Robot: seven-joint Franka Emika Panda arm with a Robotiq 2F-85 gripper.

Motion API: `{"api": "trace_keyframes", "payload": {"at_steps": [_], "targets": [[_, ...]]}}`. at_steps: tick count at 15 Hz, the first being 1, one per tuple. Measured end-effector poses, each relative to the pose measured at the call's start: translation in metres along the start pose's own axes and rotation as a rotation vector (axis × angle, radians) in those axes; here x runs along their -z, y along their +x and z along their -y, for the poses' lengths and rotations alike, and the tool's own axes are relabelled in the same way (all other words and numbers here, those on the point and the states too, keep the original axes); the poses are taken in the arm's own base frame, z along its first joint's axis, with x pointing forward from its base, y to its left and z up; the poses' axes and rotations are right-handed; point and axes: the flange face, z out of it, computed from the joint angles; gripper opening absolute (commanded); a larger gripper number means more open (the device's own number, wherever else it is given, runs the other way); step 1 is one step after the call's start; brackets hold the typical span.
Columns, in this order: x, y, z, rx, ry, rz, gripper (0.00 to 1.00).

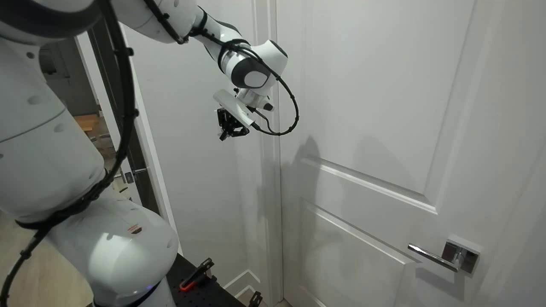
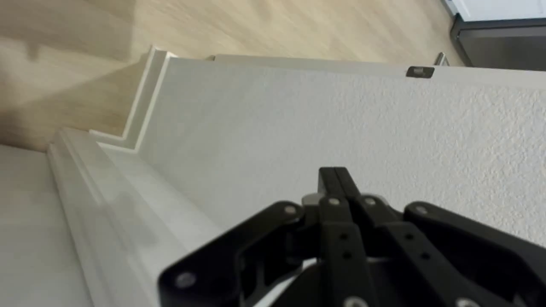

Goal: Flip the light switch.

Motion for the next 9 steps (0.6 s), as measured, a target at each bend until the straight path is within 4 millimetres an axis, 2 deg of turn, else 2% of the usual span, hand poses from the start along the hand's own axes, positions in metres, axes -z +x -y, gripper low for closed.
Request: {"api": "trace_keyframes", "payload": {"at_steps": [2, 3, 5, 9], "targets": [[0.013, -0.018, -0.012, -0.034, -0.046, 0.042, 0.0], [0.017, -0.024, -0.016, -0.046, -0.068, 0.058, 0.26], [0.021, -0.032, -0.018, -0.056, -0.098, 0.08, 0.34], [0.02, -0.035, -0.017, -0.052, -0.105, 0.085, 0.65]]}}
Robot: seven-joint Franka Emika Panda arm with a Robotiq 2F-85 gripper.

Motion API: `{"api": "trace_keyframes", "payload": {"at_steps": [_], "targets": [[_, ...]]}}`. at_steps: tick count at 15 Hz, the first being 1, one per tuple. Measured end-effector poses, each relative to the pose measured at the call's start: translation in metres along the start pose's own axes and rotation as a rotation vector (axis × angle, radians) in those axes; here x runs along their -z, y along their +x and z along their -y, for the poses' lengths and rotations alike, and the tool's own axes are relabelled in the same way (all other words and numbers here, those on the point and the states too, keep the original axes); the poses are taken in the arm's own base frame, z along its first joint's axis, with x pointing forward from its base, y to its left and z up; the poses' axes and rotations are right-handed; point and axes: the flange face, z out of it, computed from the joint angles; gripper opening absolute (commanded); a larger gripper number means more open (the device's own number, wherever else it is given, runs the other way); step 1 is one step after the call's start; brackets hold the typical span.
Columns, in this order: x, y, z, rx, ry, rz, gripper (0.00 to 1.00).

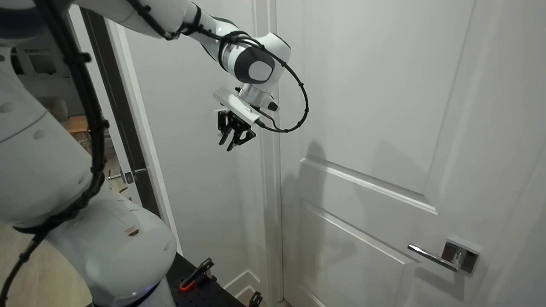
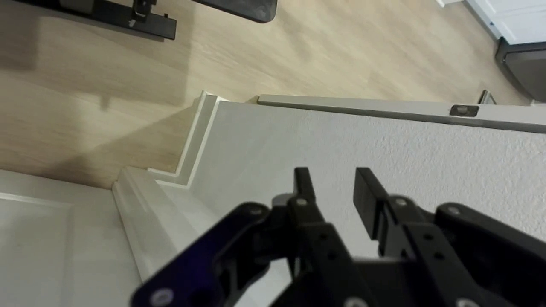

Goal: Flip the light switch.

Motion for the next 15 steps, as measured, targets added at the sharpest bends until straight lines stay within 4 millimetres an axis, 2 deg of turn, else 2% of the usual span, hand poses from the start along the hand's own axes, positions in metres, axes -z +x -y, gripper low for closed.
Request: {"api": "trace_keyframes", "payload": {"at_steps": [4, 5, 15], "targets": [[-0.0004, 0.0002, 0.0002, 0.001, 0.0, 0.0, 0.95], [-0.0004, 0.0003, 0.0002, 0.0, 0.0, 0.001, 0.99], [0.0009, 0.0011, -0.0018, -0.002, -0.003, -0.009, 1.0]]}}
